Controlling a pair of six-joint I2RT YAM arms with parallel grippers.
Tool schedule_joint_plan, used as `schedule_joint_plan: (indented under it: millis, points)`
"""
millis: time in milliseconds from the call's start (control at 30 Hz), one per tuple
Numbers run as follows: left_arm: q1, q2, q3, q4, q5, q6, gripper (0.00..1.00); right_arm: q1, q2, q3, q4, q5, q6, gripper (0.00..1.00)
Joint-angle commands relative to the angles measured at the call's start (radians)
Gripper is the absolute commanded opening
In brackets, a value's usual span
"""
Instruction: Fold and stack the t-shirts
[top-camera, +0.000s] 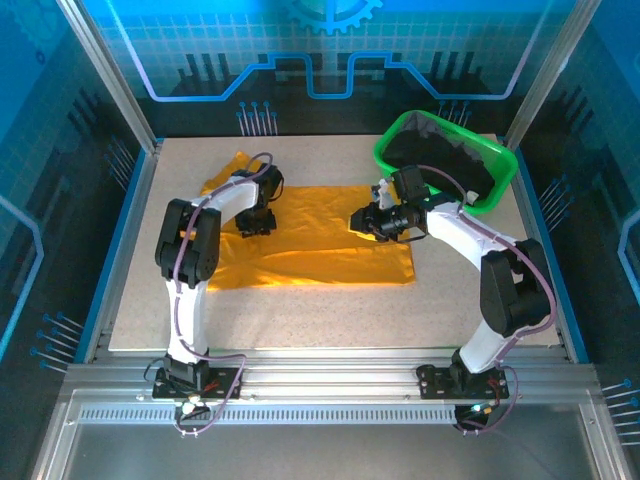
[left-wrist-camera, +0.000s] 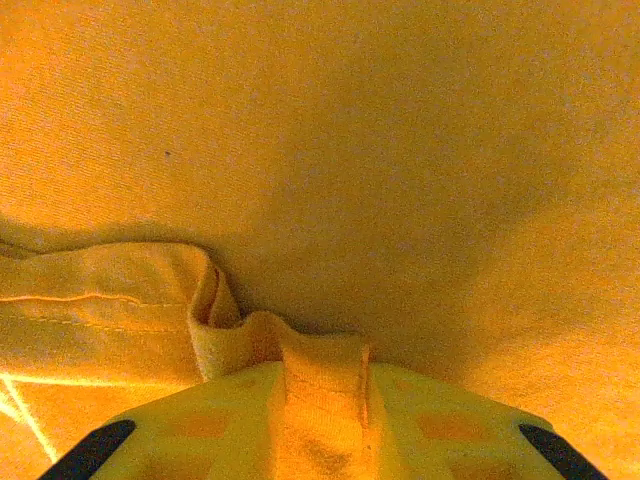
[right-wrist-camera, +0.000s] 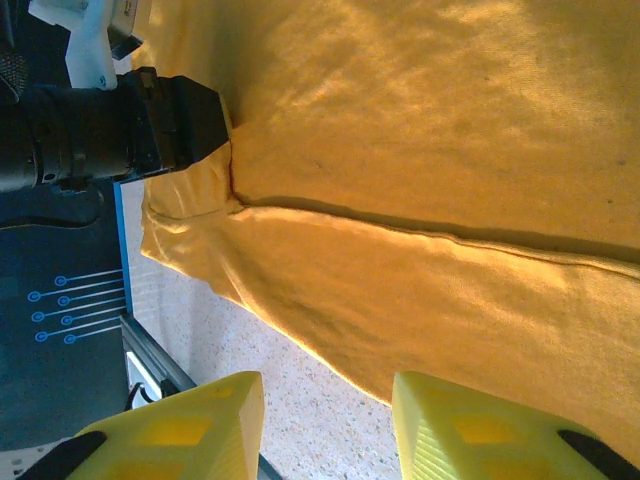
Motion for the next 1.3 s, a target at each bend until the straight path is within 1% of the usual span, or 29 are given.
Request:
schedule_joint_plan:
  millis: [0,133,333,467,667,1000,1067,1100,1133,1167,1200,1233,1267]
  points:
    - [-0.007,0.018,0.018,0.001,-0.023,0.034,0.27,-0.002,-0.023,-0.003,-0.001,-0.024,0.001,0.40]
    - [-0.009,0.015,0.020,0.004,-0.041,0.043,0.20,-0.002,-0.021,-0.002,-0.001,-0.022,0.002,0.39]
    - [-0.029,-0.036,0.011,0.034,-0.064,0.064,0.00,-0.002,-0.015,-0.001,-0.002,-0.023,0.002,0.38]
    - [-0.048,-0.086,-0.011,0.062,-0.079,0.076,0.00,-0.002,-0.012,0.003,-0.004,-0.023,0.002,0.38]
    - [-0.083,-0.154,-0.069,0.121,-0.072,0.105,0.00,-0.002,-0.008,0.008,-0.007,-0.025,0.003,0.37]
    - [-0.099,-0.153,-0.121,0.134,-0.058,0.120,0.00,-0.001,0.005,0.020,-0.015,-0.030,0.001,0.37]
    - [-0.099,-0.150,-0.117,0.134,-0.056,0.125,0.07,-0.001,0.006,0.021,-0.019,-0.028,-0.001,0.37]
    - [-0.099,-0.151,-0.112,0.134,-0.058,0.126,0.14,0.000,0.006,0.021,-0.021,-0.028,-0.003,0.37]
    - [-0.100,-0.157,-0.110,0.136,-0.060,0.128,0.25,0.000,0.006,0.021,-0.024,-0.025,-0.005,0.37]
    - [-0.100,-0.166,-0.108,0.138,-0.060,0.127,0.32,0.000,0.006,0.021,-0.029,-0.023,-0.008,0.37]
    - [-0.101,-0.181,-0.105,0.131,-0.068,0.120,0.41,0.000,0.006,0.021,-0.037,-0.014,-0.011,0.37]
    - [-0.099,-0.199,-0.103,0.121,-0.075,0.107,0.48,0.000,0.005,0.021,-0.051,-0.003,-0.015,0.36]
    - [-0.099,-0.223,-0.105,0.109,-0.082,0.091,0.51,0.000,0.001,0.019,-0.063,0.020,-0.019,0.36]
